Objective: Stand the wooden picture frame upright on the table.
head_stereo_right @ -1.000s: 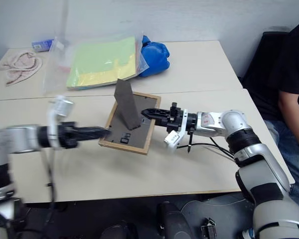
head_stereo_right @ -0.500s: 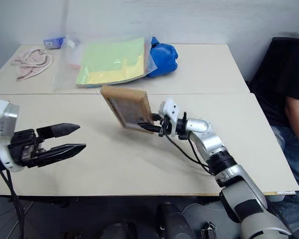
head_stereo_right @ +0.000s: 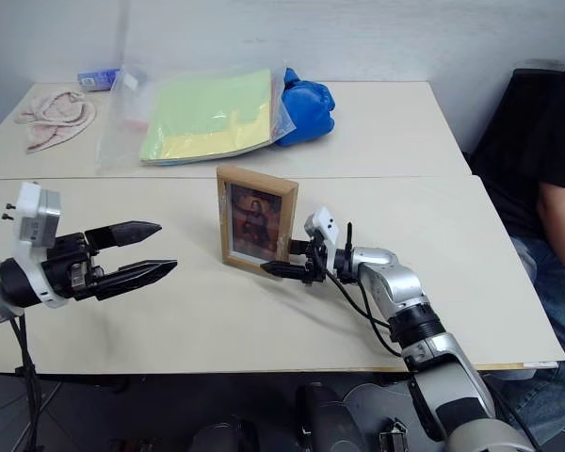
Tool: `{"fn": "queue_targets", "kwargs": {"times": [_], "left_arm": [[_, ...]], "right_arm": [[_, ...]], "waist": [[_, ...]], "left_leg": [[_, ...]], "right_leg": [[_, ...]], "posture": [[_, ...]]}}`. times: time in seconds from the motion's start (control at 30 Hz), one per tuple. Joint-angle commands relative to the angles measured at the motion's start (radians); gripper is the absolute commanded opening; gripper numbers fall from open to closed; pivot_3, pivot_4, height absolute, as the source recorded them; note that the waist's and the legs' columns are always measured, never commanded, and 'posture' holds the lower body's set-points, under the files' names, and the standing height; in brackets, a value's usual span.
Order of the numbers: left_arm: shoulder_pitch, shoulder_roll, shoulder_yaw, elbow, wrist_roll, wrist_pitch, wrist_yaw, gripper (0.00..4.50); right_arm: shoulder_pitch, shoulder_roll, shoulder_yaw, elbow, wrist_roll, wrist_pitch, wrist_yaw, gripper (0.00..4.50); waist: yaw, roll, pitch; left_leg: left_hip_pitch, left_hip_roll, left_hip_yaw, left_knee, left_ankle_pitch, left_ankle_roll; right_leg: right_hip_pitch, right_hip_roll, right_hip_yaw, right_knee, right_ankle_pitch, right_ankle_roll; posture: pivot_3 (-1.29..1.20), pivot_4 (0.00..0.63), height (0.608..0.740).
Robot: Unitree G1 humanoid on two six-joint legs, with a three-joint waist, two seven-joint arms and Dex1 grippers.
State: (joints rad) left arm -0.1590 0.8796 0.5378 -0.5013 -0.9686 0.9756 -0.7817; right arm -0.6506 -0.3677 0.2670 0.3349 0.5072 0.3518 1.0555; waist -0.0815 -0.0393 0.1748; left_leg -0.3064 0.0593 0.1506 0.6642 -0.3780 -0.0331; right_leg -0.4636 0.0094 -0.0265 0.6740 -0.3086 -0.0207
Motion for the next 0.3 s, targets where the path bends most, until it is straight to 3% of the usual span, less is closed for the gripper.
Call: {"fn": "queue_targets", "kwargs": {"times": [0.03, 0.2, 0.3], "left_arm": [[-0.018, 0.023, -0.002, 0.027, 0.003, -0.028, -0.005, 4.5], [-0.035, 0.058, -0.019, 0.07, 0.023, -0.055, -0.038, 4.5], [-0.06, 0.072, -0.042, 0.105, 0.049, -0.091, -0.06, 4.5]], "right_arm": [[-0.001, -0.129, -0.055, -0.142, -0.02, 0.034, 0.07, 4.45], [-0.076, -0.411, -0.166, -0.181, 0.085, 0.238, 0.281, 4.45], [-0.093, -0.5, -0.225, -0.175, 0.142, 0.314, 0.374, 4.45]], "waist": [[0.003, 0.0, 0.0], [0.022, 0.001, 0.001], [0.023, 0.002, 0.001]], "left_leg": [[0.0, 0.0, 0.0, 0.0, 0.0, 0.0], [0.0, 0.0, 0.0, 0.0, 0.0, 0.001], [0.0, 0.0, 0.0, -0.001, 0.0, 0.001]], "right_leg": [[0.0, 0.0, 0.0, 0.0, 0.0, 0.0], [0.0, 0.0, -0.001, -0.002, 0.0, 0.0], [0.0, 0.0, -0.001, -0.002, 0.0, 0.0]], "posture": [[0.0, 0.15, 0.74], [0.0, 0.15, 0.74], [0.0, 0.15, 0.74]]}}
